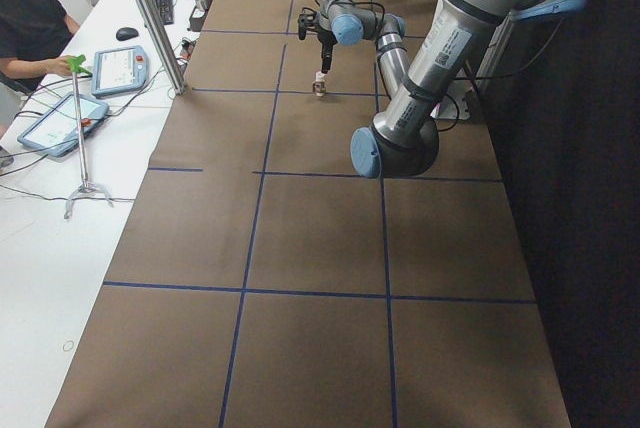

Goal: Assemble PPR valve and pipe with both arms
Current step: 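Grasp the chrome fitting with the right gripper while the left gripper withdraws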

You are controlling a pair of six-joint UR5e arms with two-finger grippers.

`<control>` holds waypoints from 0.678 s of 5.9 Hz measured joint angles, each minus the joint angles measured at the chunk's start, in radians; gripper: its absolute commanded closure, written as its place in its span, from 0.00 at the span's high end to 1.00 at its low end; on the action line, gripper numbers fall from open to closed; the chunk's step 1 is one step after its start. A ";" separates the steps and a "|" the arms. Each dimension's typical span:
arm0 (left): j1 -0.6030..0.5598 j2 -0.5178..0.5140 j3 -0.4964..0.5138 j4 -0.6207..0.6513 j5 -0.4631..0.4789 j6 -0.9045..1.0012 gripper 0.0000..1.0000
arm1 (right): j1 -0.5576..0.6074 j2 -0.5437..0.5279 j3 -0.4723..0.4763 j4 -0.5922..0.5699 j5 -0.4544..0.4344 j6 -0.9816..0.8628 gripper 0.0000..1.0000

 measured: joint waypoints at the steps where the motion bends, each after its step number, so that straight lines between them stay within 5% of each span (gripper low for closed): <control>1: 0.000 0.001 -0.001 0.000 0.000 0.000 0.93 | -0.014 0.001 -0.012 0.001 -0.012 -0.003 0.39; 2: 0.001 0.002 -0.001 0.000 0.000 0.000 0.93 | -0.020 0.002 -0.019 0.002 -0.017 -0.005 0.14; 3: 0.000 0.002 -0.002 0.000 0.000 0.000 0.93 | -0.022 0.005 -0.022 0.003 -0.019 -0.006 0.01; 4: 0.000 0.002 -0.004 0.000 0.000 -0.001 0.93 | -0.022 0.010 -0.021 0.003 -0.020 -0.010 0.00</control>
